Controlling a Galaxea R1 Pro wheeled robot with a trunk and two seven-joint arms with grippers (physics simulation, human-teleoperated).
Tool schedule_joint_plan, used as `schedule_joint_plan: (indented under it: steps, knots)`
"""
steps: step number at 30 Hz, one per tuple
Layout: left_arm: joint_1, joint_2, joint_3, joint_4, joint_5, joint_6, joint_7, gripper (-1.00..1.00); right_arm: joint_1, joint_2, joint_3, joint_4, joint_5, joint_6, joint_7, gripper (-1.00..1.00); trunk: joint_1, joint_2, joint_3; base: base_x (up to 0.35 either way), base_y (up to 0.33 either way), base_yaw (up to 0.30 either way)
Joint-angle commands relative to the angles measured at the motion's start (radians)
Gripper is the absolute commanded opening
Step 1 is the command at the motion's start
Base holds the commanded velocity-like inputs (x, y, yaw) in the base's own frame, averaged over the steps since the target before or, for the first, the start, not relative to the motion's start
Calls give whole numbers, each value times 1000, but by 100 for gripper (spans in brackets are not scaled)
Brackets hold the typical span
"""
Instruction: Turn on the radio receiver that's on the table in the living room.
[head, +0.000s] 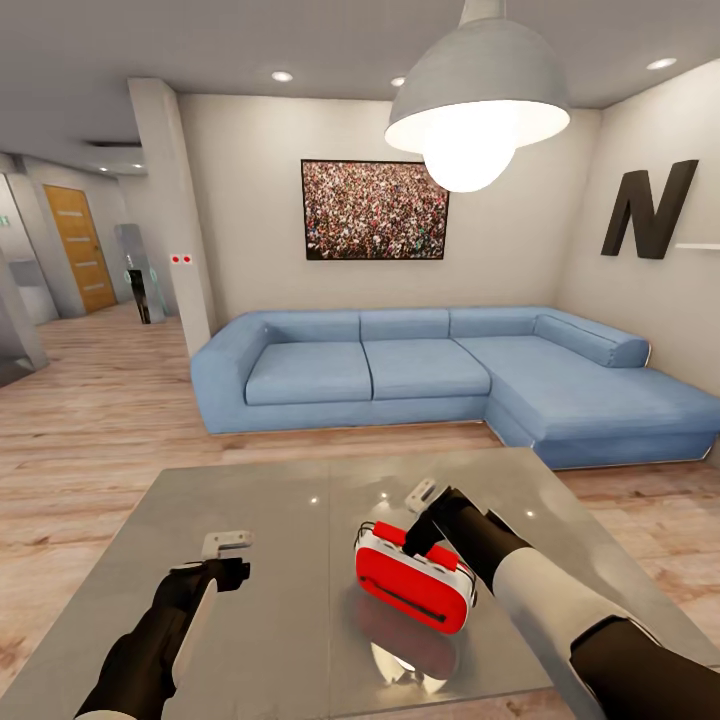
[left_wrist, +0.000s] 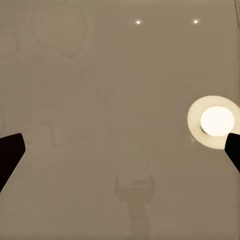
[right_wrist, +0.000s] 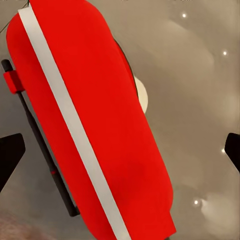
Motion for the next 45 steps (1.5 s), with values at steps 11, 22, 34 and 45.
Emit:
schedule_joint_plan:
  steps: [11, 22, 34, 45]
  knots:
    - [0, -1, 0, 0, 0, 0, 0, 100, 0, 0, 0, 0, 0, 0, 1, 100, 11, -21, -9, 0, 0, 0]
    - [0, -1, -1, 0, 0, 0, 0, 100, 0, -1, 0, 0, 0, 0, 0, 100, 19, -35, -16, 0, 0, 0]
    - [0, -2, -1, 0, 0, 0, 0, 100, 0, -5, 0, 0, 0, 0, 0, 100, 34, -63, -28, 0, 0, 0]
    - [0, -2, -1, 0, 0, 0, 0, 100, 0, -5, 1, 0, 0, 0, 0, 100, 46, -84, -38, 0, 0, 0]
